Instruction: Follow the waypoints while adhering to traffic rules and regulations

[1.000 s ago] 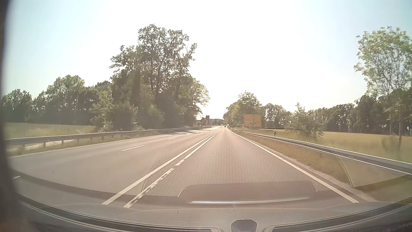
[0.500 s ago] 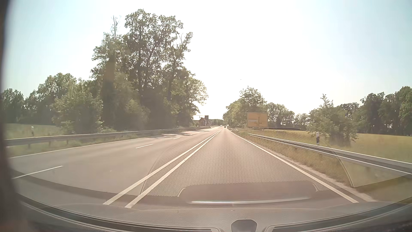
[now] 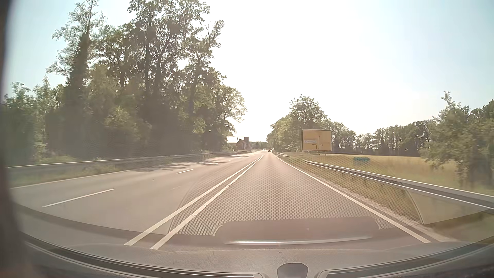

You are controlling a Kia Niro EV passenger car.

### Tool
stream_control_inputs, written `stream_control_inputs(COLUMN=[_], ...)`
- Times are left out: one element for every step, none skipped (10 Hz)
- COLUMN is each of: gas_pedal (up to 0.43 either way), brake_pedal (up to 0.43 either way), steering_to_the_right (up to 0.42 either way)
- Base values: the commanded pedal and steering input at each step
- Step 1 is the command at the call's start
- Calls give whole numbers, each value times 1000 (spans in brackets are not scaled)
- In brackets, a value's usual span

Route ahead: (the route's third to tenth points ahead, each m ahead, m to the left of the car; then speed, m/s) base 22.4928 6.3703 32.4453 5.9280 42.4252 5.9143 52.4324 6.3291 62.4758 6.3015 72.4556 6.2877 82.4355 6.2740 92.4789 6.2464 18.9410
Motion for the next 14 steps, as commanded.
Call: stream_control_inputs(gas_pedal=[20,28,28,39,47,67,67,79,79,98,98,110,110,110], brake_pedal=[6,6,6,6,6,6,6,6,6,6,6,6,6,6], steering_to_the_right=[6,6,6,6,6,6,6,6,5,3,3,3,3,3])
